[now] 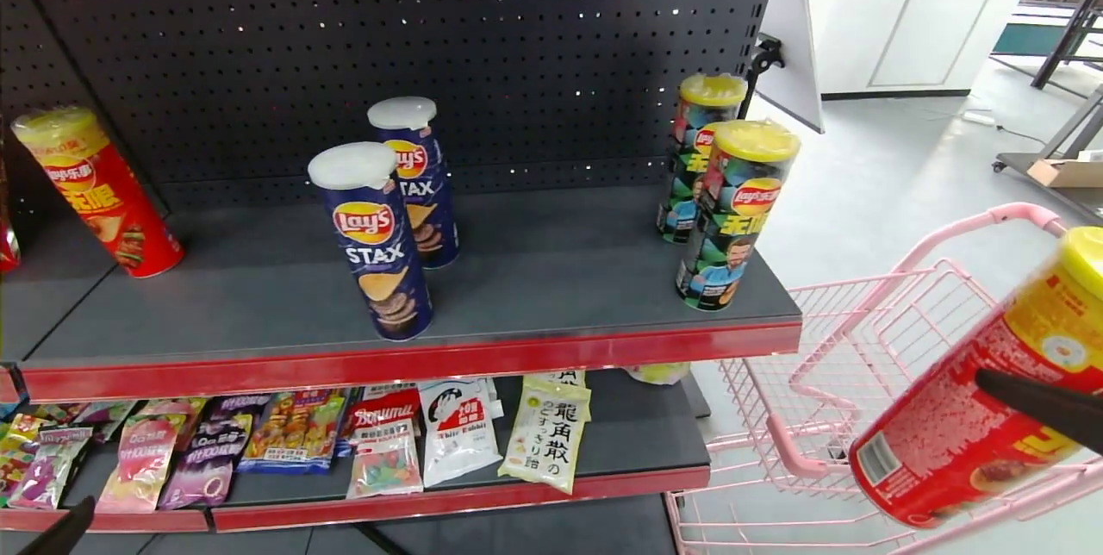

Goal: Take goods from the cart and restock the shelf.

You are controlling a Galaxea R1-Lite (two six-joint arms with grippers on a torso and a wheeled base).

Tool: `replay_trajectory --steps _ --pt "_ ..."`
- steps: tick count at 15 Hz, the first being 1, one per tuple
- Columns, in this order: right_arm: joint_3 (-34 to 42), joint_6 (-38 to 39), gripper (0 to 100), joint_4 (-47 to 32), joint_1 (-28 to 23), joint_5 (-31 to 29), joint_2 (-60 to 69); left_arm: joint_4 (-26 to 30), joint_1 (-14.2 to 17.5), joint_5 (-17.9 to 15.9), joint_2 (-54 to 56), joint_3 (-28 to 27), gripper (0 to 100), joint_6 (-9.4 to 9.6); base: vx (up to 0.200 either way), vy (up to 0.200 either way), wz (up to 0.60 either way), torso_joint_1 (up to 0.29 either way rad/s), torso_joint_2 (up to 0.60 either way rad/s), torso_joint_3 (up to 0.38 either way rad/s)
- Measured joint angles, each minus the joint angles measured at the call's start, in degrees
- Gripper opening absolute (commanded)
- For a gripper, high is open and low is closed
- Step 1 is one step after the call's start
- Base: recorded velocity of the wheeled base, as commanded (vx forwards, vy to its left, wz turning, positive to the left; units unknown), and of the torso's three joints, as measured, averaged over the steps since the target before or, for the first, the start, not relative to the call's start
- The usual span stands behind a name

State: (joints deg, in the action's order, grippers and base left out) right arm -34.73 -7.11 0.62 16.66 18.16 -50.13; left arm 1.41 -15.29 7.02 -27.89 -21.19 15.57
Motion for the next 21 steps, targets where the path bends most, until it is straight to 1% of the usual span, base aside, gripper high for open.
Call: replay_trajectory --steps 1,5,8,11,21 --pt "0.43 0.07 0 -0.13 0.0 2.22 0.33 0.0 0.0 0.0 0.0 0.02 100 0.0 0.0 0.2 0.0 0.007 0.01 0.012" --pt "-0.02 -0.09 0 -0.09 0.23 3.56 1.04 -0.07 0.0 0.0 -0.02 0.0 100 0.0 0.0 0.2 0.0 0.004 0.0 -0.001" --pt "-0.3 -0.15 0 -0.35 2.85 6.33 1.76 -0.05 0.0 0.0 -0.05 0.0 100 0.0 0.0 0.2 0.0 0.001 0.0 0.005" --pt "-0.02 -0.24 0 -0.33 4.12 6.24 2.04 -0.07 0.0 0.01 -0.05 0.0 100 0.0 0.0 0.2 0.0 0.001 0.0 -0.002" --pt "0.63 -1.04 0 -0.38 4.41 6.77 2.84 -0.09 0.0 0.04 -0.05 0.0 100 -0.02 0.0 0.2 0.0 0.002 0.0 -0.001"
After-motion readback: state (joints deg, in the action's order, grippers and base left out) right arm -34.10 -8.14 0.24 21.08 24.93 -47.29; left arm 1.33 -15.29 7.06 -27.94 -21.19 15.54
